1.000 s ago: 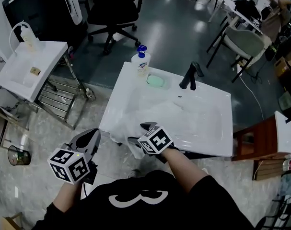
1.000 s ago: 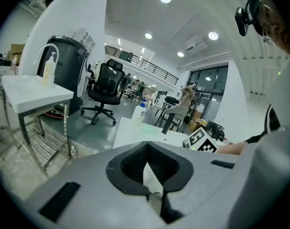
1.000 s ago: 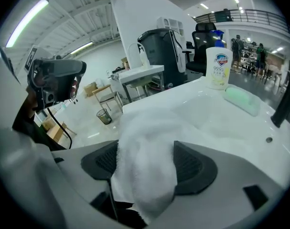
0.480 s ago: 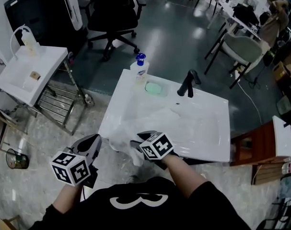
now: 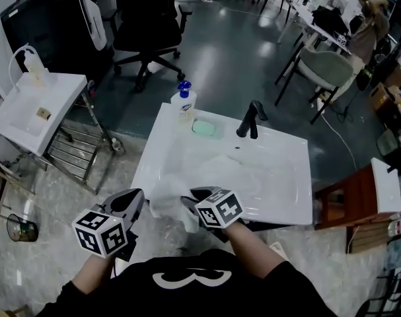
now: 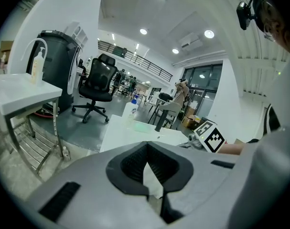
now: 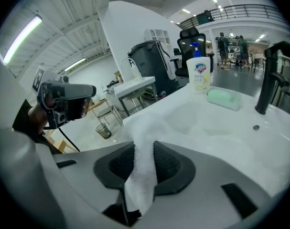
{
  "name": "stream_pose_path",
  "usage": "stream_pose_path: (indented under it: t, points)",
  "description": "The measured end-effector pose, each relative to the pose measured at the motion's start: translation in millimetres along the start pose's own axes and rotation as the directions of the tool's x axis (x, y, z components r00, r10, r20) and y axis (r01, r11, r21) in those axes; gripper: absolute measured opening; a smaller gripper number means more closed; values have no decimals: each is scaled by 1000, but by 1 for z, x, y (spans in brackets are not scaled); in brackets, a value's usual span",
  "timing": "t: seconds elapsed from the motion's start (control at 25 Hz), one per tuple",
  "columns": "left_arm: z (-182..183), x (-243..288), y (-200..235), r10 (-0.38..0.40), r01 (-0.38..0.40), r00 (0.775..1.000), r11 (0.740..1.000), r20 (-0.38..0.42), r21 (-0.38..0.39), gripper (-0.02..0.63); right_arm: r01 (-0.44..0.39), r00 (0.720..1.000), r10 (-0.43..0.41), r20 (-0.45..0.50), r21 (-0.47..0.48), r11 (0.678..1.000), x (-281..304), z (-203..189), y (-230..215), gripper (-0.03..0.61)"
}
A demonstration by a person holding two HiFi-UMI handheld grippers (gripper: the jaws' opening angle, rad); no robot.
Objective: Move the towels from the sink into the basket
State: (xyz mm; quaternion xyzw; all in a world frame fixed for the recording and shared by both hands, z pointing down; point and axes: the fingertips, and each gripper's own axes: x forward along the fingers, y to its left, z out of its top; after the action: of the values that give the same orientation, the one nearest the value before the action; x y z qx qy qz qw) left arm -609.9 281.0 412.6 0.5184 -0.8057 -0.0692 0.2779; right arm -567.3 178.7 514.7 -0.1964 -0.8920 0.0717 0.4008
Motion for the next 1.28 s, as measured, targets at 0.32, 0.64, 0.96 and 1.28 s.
stream_pose_path:
  t: [0.32, 0.64, 0.96, 1.28]
  points:
    - [10, 18, -22, -66, 66, 998, 997, -10, 42, 6, 83, 972, -96, 216, 68, 994, -75, 48, -23, 101]
    - [32, 40, -49, -153, 153, 988, 983, -2, 98, 6, 241, 872, -262, 413, 103, 965, -185, 88, -47, 101]
    - [55, 68, -96, -258, 255, 966, 954, 1, 160, 6, 390, 735, -393, 553, 129, 912, -297, 106, -56, 101]
    - [58, 98, -170, -374, 373, 927, 907, -32, 198, 6, 500, 577, -506, 641, 213, 840, -402, 92, -57, 98]
